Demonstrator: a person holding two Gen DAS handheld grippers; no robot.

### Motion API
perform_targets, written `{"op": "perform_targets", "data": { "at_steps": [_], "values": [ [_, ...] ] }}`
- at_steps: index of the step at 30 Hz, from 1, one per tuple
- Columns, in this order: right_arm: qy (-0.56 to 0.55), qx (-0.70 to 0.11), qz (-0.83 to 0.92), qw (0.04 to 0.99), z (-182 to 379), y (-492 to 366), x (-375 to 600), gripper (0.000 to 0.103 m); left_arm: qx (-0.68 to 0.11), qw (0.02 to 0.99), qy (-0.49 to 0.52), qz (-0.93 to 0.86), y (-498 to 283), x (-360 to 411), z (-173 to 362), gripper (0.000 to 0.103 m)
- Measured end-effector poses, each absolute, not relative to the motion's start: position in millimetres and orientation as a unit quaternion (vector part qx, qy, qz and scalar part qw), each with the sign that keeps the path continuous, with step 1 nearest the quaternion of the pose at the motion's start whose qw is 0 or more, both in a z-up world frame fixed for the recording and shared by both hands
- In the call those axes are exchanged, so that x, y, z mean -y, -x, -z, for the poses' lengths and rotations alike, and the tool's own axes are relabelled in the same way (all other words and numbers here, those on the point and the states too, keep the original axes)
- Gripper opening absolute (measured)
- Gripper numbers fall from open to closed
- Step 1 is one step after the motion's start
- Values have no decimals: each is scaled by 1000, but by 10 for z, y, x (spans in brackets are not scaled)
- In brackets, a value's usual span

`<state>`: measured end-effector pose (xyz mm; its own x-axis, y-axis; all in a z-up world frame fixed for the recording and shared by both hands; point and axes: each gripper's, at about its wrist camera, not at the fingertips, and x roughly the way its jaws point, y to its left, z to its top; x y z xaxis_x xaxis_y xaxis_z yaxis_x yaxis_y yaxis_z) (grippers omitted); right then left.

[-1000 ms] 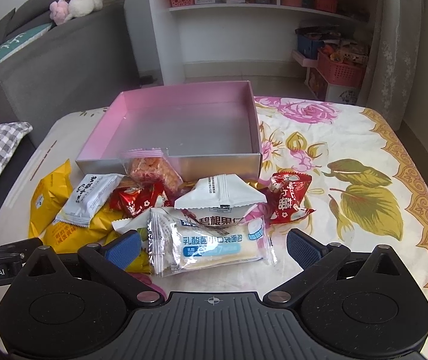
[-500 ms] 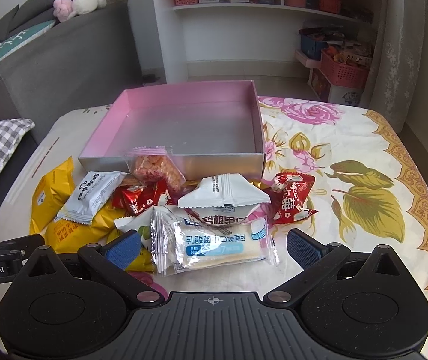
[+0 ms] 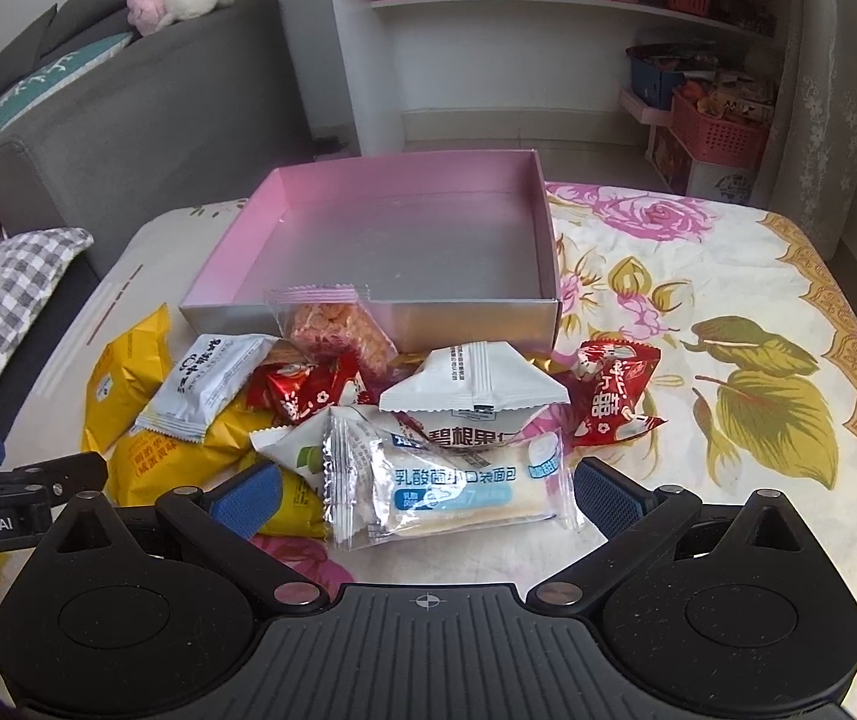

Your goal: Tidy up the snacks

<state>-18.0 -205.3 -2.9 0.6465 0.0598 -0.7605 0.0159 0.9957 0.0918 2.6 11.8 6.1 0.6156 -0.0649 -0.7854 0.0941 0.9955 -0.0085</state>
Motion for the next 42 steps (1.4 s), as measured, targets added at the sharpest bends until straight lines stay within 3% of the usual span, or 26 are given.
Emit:
{"op": "perform_targets", "data": {
  "at_steps": [8, 16, 25, 29, 34, 42],
  "values": [
    [-36, -424, -18, 905, 95, 127, 2129, 103, -434, 896, -27, 83, -92, -143, -25, 103],
    [-109, -446, -57, 887, -1, -70, 2363, 103, -459, 881, -1, 113, -292, -245, 13, 99],
    [-175, -461, -31, 869, 111, -334, 2686, 101, -466, 868, 37, 167, -534, -175, -5, 79],
    [-203, -468, -30, 859, 214, -435, 2751, 96, -481, 855, 47, 187, -662, -106, 89, 66],
    [-225, -474, -40, 850, 311, -512, 2752, 87, -495, 847, 50, 188, -757, -12, 193, 58],
    [-224, -482, -37, 846, 405, -563, 2706, 72, -492, 845, 43, 206, -812, 151, 198, 66]
  ]
}}
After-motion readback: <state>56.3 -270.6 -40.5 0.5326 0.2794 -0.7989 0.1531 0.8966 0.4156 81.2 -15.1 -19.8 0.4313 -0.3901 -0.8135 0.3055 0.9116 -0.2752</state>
